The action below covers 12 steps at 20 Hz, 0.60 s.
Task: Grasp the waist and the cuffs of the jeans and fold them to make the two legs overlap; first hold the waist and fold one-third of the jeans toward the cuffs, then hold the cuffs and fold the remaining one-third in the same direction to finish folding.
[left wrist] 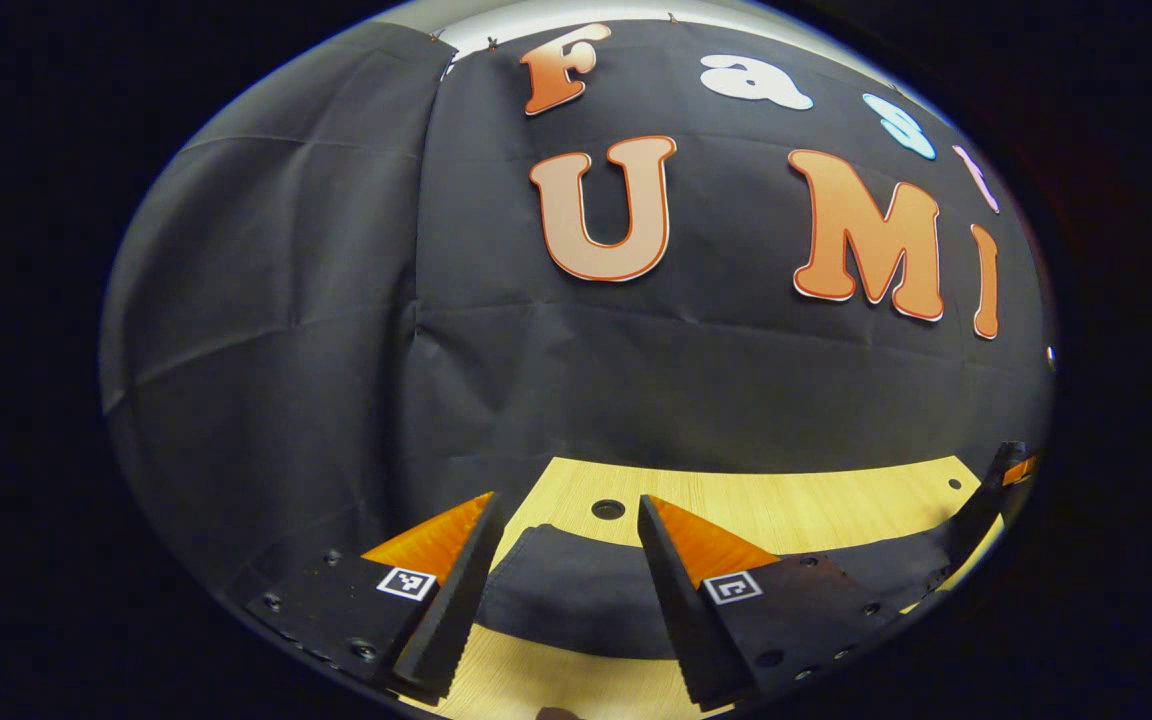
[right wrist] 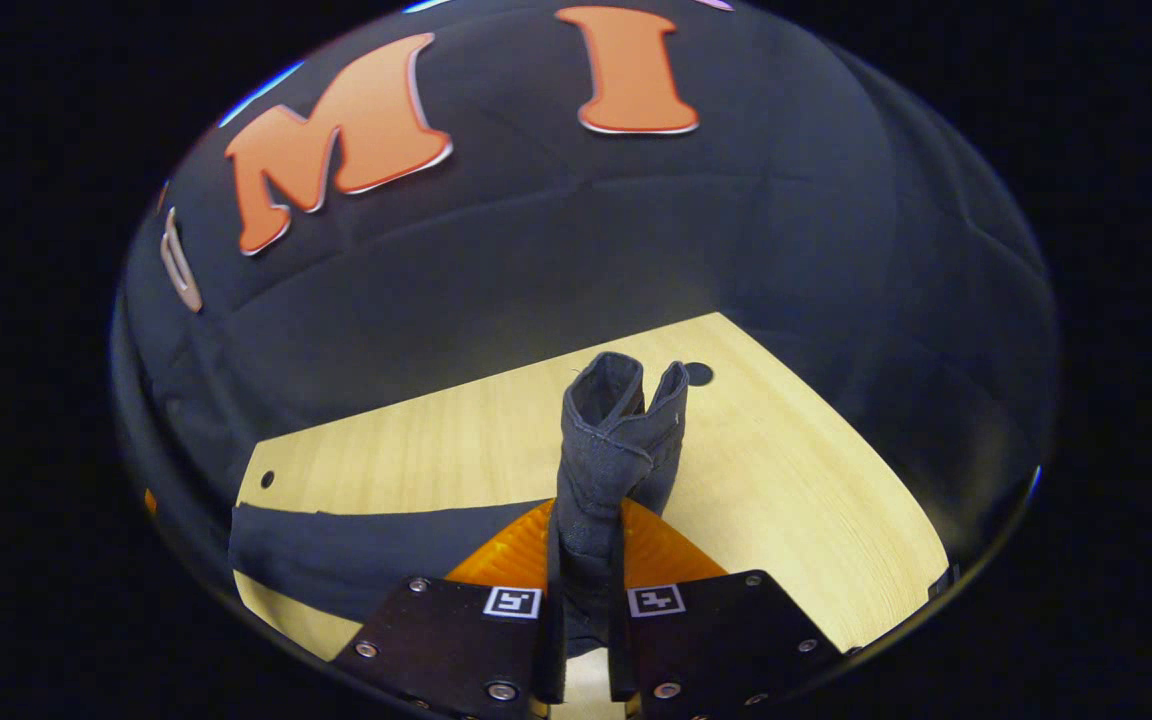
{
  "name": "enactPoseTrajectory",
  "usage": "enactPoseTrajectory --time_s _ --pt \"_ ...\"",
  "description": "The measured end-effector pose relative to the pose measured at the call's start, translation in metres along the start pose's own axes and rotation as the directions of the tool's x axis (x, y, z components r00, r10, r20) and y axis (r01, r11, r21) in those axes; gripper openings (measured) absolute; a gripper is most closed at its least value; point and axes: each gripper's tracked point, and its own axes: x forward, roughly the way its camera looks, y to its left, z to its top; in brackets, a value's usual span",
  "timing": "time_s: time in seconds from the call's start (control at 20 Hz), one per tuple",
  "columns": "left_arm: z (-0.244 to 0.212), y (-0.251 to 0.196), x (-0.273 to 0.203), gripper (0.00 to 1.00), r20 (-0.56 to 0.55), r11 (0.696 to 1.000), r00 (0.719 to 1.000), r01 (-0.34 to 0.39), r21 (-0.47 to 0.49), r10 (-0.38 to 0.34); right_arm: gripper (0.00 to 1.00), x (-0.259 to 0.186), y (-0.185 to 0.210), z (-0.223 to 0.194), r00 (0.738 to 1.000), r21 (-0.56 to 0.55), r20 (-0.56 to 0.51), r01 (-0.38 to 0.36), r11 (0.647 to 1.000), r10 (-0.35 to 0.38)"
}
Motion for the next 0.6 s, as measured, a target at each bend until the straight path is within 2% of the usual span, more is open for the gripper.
enactPoseTrajectory --time_s 0.1,0.35,0.6 --pt "0.006 -0.001 -0.008 0.82 0.016 1.0 1.0 0.006 -0.001 -0.006 0.17 -0.005 0.015 0.002 0.999 -0.06 -0.007 -0.043 0.997 0.042" --pt "-0.002 0.009 -0.02 0.82 0.0 1.0 1.0 -0.007 -0.01 0.007 0.17 0.001 0.09 -0.024 0.991 -0.214 -0.035 -0.133 0.968 0.128" --pt "-0.01 0.026 -0.028 0.82 -0.01 0.999 0.999 -0.039 -0.037 0.039 0.17 0.001 0.149 -0.039 0.976 -0.267 -0.062 -0.218 0.939 0.209"
